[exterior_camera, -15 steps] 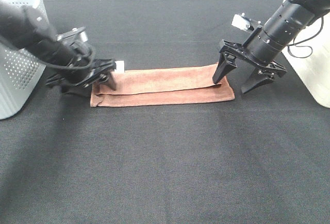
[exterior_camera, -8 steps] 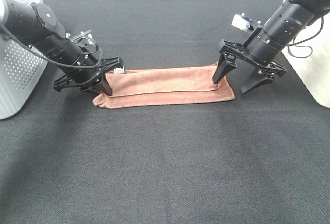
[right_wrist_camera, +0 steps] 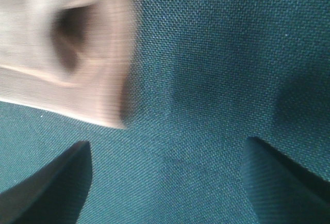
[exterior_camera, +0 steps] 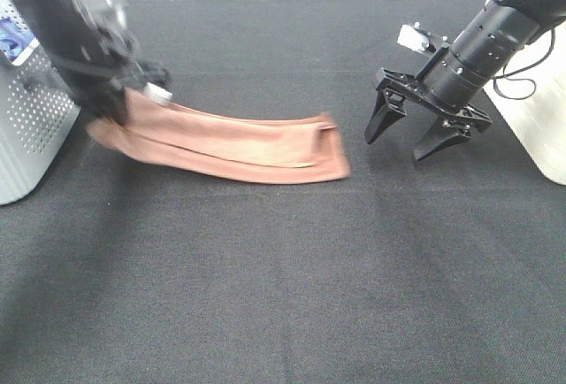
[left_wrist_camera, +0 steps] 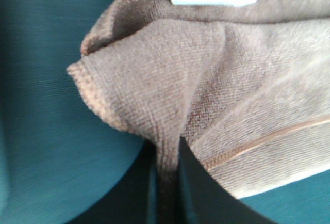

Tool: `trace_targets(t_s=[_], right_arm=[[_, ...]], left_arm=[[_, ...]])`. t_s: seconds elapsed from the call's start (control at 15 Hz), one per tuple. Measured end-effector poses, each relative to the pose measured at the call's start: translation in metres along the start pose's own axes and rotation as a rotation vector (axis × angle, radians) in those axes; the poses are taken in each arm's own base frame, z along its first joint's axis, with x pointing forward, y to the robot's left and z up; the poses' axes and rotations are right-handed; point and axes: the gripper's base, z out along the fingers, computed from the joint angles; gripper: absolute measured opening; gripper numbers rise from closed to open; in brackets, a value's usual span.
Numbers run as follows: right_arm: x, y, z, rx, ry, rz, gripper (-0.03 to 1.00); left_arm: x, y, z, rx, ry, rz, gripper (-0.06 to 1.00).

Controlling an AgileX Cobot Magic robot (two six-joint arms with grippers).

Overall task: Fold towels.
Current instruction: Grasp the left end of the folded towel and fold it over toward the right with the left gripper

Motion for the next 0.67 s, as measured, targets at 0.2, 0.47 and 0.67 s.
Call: trace_targets(t_s=[0.2,0.47,0.67], right_arm=[[0.000,0.000,0.000,-0.002,0.000,0.001,0.75],[0.000,0.000,0.000,-0.002,0.000,0.001,0.75],[0.000,0.000,0.000,-0.002,0.000,0.001,0.75]], left_arm=[[-0.014,-0.019,-0.025,0.110,-0.022,-0.046,0.05],[-0.010,-0.071,-0.026,0.319,0.002,-0.032,0.05],[-0.007,-0.112,-0.003,0.388,0.021,0.007,0.05]])
